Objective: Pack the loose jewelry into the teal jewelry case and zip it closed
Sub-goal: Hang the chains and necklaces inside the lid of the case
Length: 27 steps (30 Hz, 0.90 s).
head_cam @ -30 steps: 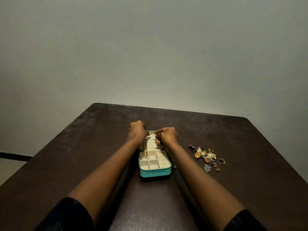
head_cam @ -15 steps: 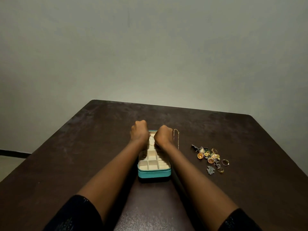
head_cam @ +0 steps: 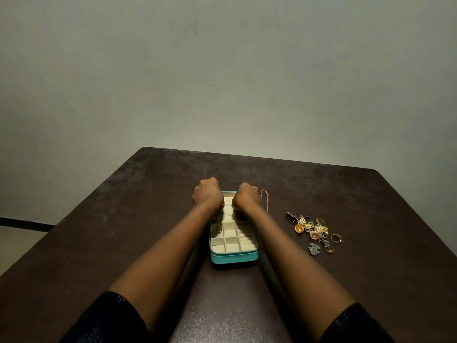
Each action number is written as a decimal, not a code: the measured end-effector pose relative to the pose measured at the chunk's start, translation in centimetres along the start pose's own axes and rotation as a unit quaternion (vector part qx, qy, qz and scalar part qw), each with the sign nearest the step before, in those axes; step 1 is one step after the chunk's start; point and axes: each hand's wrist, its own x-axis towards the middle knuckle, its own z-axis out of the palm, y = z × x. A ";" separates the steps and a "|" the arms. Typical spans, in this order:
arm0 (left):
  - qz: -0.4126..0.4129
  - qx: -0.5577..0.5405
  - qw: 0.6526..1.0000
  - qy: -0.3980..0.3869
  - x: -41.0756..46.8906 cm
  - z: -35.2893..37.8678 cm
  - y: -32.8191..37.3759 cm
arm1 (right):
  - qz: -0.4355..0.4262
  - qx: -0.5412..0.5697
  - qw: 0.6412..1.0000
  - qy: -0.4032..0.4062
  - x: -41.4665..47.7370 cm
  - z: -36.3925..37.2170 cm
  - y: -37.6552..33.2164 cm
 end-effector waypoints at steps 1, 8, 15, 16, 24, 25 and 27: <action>-0.003 -0.010 1.000 0.000 -0.1 -0.1 -0.1 | 0.000 0.001 1.000 -0.001 -0.2 -0.1 0.1; -0.033 -0.068 0.997 -0.031 -1.8 -1.1 0.0 | 0.007 0.016 1.000 -0.003 -1.1 -0.9 0.0; -0.070 -0.203 0.973 -0.080 -3.1 -2.5 0.3 | -0.001 0.027 0.999 0.019 -1.9 -1.4 0.6; -0.073 -0.225 0.967 -0.095 -3.4 -2.6 0.4 | -0.004 0.029 0.999 0.021 -2.1 -1.4 0.7; -0.100 -0.322 0.926 -0.168 -5.1 -3.4 0.3 | -0.008 0.052 0.998 0.032 -3.1 -1.0 1.6; -0.103 -0.320 0.927 -0.165 -5.3 -3.4 0.2 | -0.008 0.055 0.998 0.034 -3.2 -0.9 1.8; -0.107 -0.318 0.930 -0.152 -5.5 -3.1 0.0 | -0.010 0.058 0.998 0.036 -3.3 -0.7 2.0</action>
